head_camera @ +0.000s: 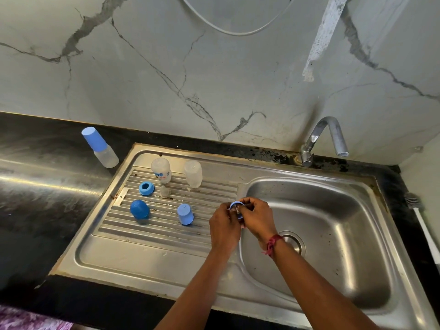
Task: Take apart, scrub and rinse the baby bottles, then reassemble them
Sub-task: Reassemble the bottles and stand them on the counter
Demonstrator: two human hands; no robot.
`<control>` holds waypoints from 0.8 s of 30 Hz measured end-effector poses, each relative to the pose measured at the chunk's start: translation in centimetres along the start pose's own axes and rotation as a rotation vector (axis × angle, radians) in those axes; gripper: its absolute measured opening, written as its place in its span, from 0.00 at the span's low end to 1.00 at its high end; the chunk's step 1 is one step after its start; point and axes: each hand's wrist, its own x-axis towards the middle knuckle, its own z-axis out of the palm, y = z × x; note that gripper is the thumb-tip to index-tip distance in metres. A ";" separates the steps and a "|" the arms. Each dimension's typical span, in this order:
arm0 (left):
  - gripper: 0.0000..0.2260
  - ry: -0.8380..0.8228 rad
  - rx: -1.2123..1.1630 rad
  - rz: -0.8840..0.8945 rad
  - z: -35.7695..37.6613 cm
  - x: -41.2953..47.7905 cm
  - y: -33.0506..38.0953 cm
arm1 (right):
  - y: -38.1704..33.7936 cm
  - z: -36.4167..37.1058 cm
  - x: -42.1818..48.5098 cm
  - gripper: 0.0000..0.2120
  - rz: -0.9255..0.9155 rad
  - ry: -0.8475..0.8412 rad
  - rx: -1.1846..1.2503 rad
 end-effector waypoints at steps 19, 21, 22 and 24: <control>0.10 0.115 -0.054 0.099 -1.1 0.5 0.2 | -0.9 0.8 -0.9 0.09 -0.178 0.025 -0.028; 0.08 0.091 -0.127 0.024 -1.4 0.3 0.5 | -1.1 0.7 -0.8 0.09 -0.064 0.044 0.104; 0.07 0.071 -0.179 -0.026 -1.4 0.3 0.7 | -1.2 0.7 -0.6 0.09 -0.014 0.051 0.145; 0.06 0.057 -0.221 -0.066 -1.4 0.3 1.0 | -1.2 0.7 -0.6 0.09 0.056 0.042 0.226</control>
